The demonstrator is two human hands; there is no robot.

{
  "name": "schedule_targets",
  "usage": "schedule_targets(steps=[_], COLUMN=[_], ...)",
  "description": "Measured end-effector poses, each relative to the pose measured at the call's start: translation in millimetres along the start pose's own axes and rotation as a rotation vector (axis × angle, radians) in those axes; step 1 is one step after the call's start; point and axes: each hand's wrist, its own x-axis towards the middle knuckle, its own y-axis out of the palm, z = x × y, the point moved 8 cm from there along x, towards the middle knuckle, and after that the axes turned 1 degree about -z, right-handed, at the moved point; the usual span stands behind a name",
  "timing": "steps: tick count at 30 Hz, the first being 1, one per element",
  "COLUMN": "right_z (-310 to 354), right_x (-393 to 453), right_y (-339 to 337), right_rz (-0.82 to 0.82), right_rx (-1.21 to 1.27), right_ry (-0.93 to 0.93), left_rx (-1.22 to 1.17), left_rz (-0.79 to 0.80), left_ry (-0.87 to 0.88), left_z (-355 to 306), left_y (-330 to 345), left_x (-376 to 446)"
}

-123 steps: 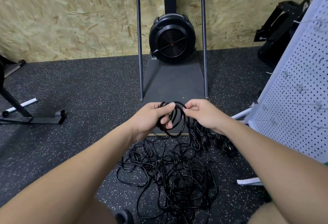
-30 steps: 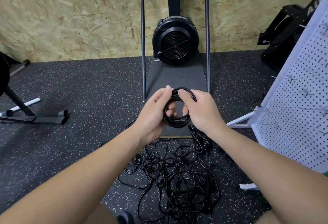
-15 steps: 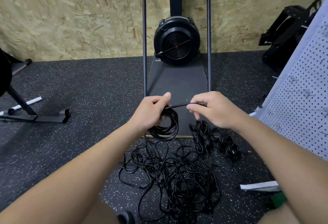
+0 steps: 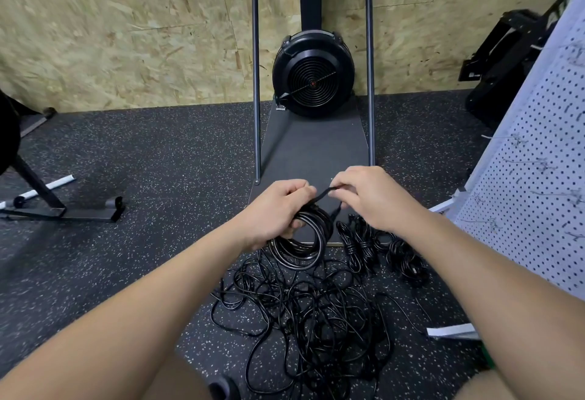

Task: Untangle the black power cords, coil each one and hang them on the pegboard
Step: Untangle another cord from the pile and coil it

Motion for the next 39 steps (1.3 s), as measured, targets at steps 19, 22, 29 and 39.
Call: schedule_targets(steps=[19,22,29,39], right_z=[-18.5,-19.6,-12.3,9.3], right_x=[-5.8,-2.0,-5.1,-0.4], right_y=[34.3,27.9,49.9,72.5], right_rz=[0.15,0.019,0.123,0.114], right_rx=[0.598,0.885,1.145,1.099], right_ry=[0.297,0.366,0.432,0.407], left_rx=[-0.093,-0.134,-0.093,-0.059], left_rz=[0.009,-0.025,-0.061,-0.278], left_ry=[-0.066,-0.034,-0.05,0.105], left_z=[3.8,-4.2,-7.9,-20.4], left_y=[-5.3,-6.1,-14.5,-23.9], left_x=[-0.9,-2.2,0.0,-0.4])
